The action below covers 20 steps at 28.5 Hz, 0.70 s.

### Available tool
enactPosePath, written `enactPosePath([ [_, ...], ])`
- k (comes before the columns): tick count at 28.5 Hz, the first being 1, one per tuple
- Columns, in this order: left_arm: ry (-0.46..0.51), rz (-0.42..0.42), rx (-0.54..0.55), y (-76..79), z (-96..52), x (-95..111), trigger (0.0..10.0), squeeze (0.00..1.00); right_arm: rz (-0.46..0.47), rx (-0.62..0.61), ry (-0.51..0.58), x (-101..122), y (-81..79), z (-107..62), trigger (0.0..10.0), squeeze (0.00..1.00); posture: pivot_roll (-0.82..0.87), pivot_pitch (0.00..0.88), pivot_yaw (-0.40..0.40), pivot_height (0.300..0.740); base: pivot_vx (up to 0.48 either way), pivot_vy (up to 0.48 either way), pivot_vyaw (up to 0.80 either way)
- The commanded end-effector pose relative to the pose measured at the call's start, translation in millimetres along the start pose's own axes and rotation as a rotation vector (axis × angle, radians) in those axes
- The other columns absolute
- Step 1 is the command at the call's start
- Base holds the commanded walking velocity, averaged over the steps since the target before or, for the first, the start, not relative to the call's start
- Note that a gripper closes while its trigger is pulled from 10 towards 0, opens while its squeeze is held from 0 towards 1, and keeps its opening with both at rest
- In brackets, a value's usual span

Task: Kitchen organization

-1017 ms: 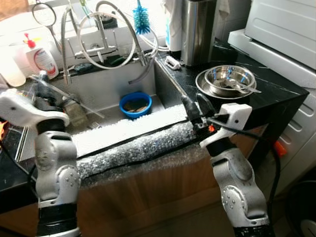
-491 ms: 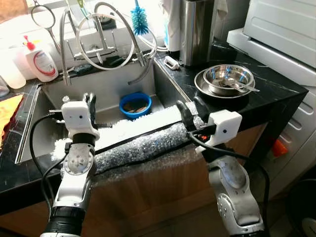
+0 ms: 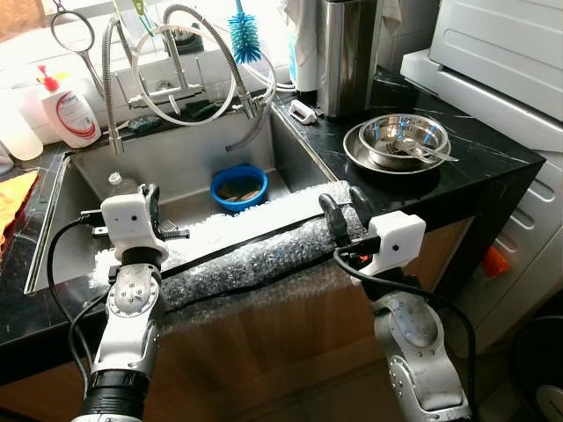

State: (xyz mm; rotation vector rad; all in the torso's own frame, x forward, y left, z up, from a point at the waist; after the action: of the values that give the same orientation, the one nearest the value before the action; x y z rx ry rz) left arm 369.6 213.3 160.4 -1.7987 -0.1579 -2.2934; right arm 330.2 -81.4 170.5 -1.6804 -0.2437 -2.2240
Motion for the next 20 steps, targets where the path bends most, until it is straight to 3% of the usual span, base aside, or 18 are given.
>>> enactPosePath([
  [1,-0.015,-0.012,0.028,-7.8,0.7,-2.2,10.0,0.06,0.004,0.019,0.004,0.5,-6.5,3.1,10.0,0.0,-0.18,0.0,0.142,0.74,0.0,0.0,0.0],
  [2,-0.016,-0.011,0.026,-7.5,-0.3,-3.3,10.0,0.73,0.001,0.017,0.006,0.0,-5.8,3.5,10.0,0.0,-0.18,0.0,0.143,0.74,0.0,0.0,0.0],
  [3,-0.016,-0.011,0.026,-7.3,-0.9,-3.6,10.0,1.0,0.0,0.015,0.006,-0.4,-5.3,3.8,10.0,0.0,-0.18,0.0,0.143,0.74,0.0,0.0,0.0],
  [20,0.002,-0.029,0.011,-1.9,-2.8,0.2,10.0,1.0,-0.013,-0.003,0.02,1.9,-1.7,11.4,10.0,0.0,-0.18,0.0,0.149,0.74,0.0,0.0,0.0],
])
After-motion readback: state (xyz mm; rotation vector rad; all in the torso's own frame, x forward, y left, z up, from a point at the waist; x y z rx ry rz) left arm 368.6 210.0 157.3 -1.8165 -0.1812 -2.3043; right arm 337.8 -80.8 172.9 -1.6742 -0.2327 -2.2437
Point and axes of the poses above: a point about 5 cm out from each wrist's last joint towards the gripper, its own z axis pointing out of the wrist towards the gripper, its own x axis along the axis of the wrist's last joint, y = z × x, the point moved 6 cm from there along z, pointing out of the wrist towards the gripper, and after that the axes turned 6 degrees about z, right-handed, at the moved point
